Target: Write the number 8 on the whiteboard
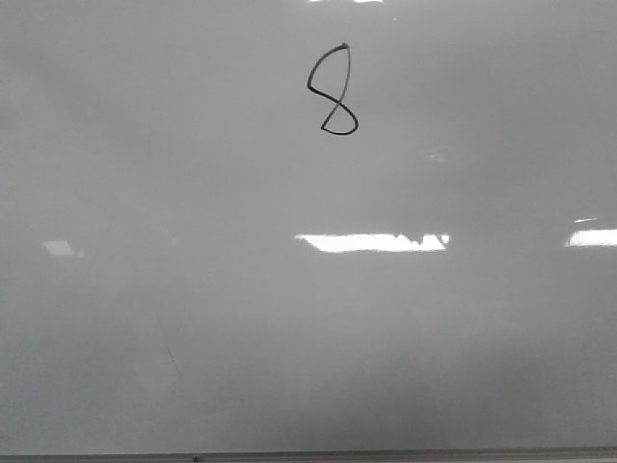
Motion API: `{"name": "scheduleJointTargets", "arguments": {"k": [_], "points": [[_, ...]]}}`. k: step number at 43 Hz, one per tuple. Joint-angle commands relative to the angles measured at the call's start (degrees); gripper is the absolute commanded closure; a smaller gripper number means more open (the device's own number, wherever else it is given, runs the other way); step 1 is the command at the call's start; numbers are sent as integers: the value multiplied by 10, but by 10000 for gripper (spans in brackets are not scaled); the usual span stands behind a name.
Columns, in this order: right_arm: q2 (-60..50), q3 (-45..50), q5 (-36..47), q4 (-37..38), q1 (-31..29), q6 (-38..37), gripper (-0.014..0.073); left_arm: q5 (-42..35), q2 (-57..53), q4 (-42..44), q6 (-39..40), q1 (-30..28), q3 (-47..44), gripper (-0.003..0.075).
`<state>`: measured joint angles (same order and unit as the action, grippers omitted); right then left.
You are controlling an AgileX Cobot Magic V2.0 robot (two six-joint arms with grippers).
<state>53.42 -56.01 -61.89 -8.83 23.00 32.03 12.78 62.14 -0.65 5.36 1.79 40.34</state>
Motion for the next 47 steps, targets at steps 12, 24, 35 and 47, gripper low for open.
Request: {"name": "scheduleJointTargets", "arguments": {"k": [12,24,35,47], "points": [[-7,-20,35,-3,0,-2,44,-91,101,-6,0,-1,15,618],[-7,-20,35,-3,0,-2,44,-80,161,0,0,-1,46,614],[-7,-20,35,-3,0,-2,44,-72,182,2,-1,-1,55,552],[-7,-20,35,-3,0,-2,44,-70,182,10,-1,-1,58,304]]}}
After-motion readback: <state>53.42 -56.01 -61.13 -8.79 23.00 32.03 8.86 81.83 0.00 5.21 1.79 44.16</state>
